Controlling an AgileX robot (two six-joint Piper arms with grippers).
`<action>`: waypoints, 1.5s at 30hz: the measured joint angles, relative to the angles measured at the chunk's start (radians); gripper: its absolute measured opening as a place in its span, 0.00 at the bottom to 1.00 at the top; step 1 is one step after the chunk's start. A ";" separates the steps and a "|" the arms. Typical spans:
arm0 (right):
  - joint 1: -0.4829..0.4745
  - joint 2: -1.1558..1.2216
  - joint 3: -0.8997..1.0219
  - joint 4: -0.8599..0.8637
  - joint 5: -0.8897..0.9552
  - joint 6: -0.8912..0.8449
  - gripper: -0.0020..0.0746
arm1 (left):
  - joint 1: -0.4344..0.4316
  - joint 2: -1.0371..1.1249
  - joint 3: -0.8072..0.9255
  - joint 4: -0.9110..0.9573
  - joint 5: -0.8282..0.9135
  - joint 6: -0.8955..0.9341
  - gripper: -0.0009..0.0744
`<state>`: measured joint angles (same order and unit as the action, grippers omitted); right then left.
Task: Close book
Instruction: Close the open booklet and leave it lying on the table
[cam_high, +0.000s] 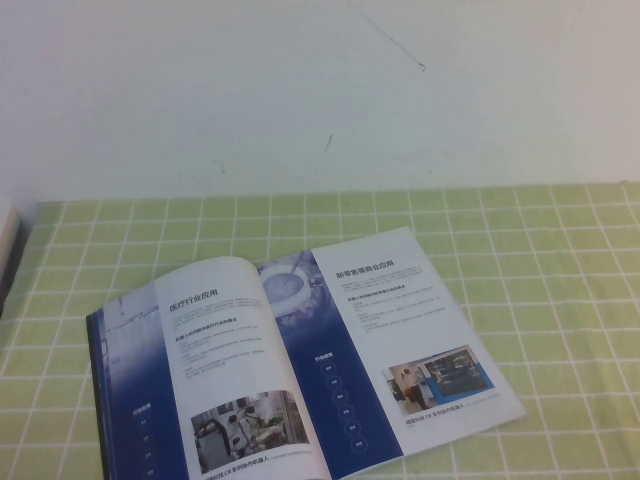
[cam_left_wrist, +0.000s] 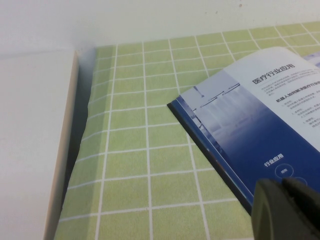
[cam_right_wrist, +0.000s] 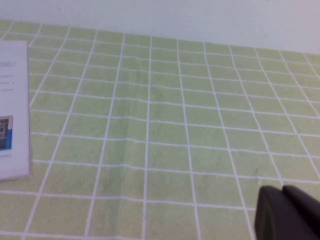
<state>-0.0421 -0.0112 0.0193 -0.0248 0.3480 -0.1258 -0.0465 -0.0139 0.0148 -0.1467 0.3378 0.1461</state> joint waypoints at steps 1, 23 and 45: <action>0.000 0.000 0.000 0.000 0.000 0.000 0.02 | 0.000 0.000 0.000 0.000 0.000 0.000 0.01; 0.000 0.000 0.000 -0.008 0.000 0.000 0.02 | 0.000 0.000 0.000 0.000 0.000 0.002 0.01; 0.000 0.000 0.010 -0.102 -0.795 0.105 0.02 | 0.000 0.000 0.007 0.011 -0.575 -0.008 0.01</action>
<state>-0.0421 -0.0112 0.0288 -0.1267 -0.4474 -0.0208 -0.0465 -0.0139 0.0215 -0.1362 -0.2368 0.1379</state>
